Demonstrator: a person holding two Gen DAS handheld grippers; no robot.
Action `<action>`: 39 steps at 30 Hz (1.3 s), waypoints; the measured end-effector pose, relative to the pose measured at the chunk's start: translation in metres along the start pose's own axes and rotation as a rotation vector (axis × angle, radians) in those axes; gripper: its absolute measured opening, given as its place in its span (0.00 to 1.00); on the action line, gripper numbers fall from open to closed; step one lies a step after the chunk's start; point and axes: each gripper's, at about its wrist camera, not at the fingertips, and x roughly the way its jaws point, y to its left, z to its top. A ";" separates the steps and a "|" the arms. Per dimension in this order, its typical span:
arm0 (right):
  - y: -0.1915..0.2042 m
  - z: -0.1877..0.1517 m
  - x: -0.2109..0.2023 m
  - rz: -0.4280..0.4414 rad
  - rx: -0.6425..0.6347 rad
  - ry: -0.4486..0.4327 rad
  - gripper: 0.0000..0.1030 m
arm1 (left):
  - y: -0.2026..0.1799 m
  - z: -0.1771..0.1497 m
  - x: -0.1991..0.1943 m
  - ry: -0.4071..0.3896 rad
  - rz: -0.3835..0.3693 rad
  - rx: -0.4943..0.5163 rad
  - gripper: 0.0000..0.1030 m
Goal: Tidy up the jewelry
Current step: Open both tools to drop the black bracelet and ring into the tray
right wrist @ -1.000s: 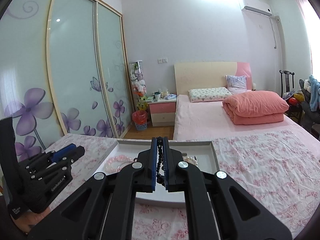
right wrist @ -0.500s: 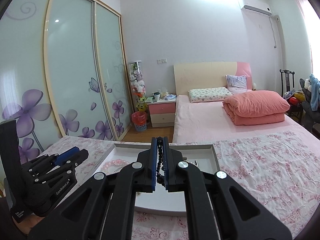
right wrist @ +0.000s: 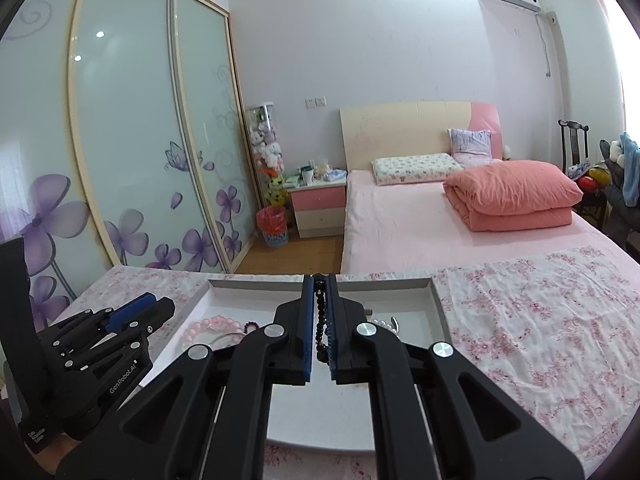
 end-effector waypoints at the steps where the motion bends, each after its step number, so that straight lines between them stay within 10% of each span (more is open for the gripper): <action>1: 0.000 -0.001 0.003 -0.001 0.000 0.006 0.07 | 0.000 0.000 0.003 0.003 0.000 0.002 0.21; 19: -0.015 -0.018 0.041 -0.008 0.059 0.134 0.19 | -0.004 -0.006 0.048 0.102 -0.040 -0.002 0.26; 22: -0.020 -0.017 0.039 -0.016 0.072 0.126 0.32 | 0.003 -0.005 0.045 0.101 -0.038 -0.038 0.36; 39: -0.012 -0.012 0.008 -0.012 0.061 0.104 0.32 | 0.032 -0.001 0.002 0.071 -0.013 -0.110 0.47</action>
